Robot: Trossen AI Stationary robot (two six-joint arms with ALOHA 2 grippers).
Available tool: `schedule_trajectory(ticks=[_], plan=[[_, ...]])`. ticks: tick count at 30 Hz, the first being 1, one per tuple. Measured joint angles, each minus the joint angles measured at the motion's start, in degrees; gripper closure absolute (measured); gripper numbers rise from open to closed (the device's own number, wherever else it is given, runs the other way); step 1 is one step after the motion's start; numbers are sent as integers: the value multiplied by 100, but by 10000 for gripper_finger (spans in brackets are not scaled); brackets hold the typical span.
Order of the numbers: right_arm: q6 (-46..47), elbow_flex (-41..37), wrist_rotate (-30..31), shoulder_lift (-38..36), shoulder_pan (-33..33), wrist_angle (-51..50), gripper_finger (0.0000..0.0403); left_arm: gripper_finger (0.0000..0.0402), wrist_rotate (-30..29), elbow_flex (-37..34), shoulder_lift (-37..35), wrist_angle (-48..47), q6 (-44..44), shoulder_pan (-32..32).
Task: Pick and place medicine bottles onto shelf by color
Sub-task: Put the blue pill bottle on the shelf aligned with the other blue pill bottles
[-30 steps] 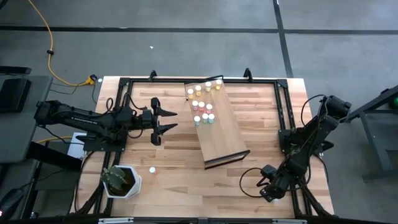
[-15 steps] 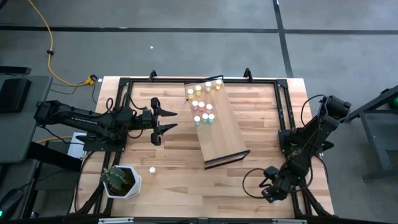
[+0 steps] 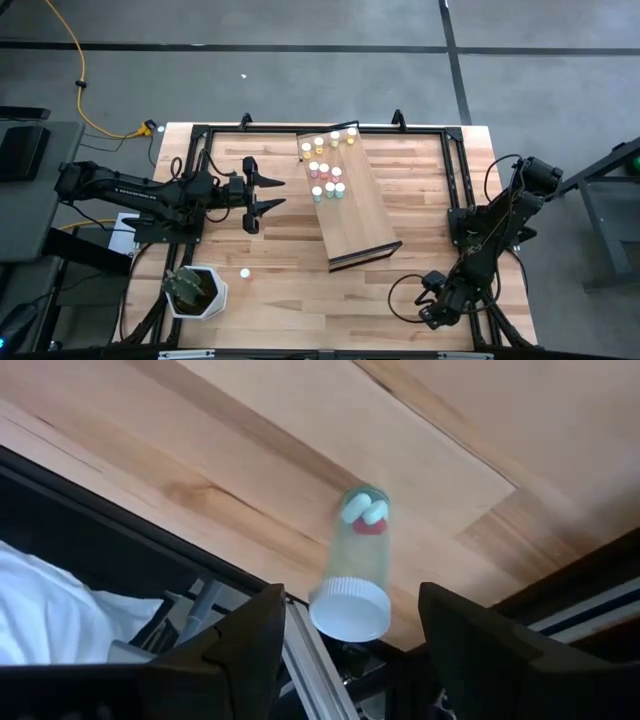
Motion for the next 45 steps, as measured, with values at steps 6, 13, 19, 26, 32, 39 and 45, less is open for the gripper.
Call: schedule_trajectory(ticks=[6,13,19,26,32,39,45], plan=[[11,0,0,0,0,-2,181,211,0,0,0,0,0,0],[76,0,-122,0,0,-2,181,211,2,0,0,0,-1,0],[76,0,-126,0,-6,-27,204,211,2,0,0,-2,0,0],[57,0,45,0,-24,-79,232,211,2,0,0,-2,-1,0],[99,0,4,0,-24,-48,234,211,2,0,0,-2,0,0],[99,0,-67,0,-22,-28,234,211,2,0,0,-2,0,0],[99,0,-26,0,-23,1,234,211,2,0,0,-4,-1,0]])
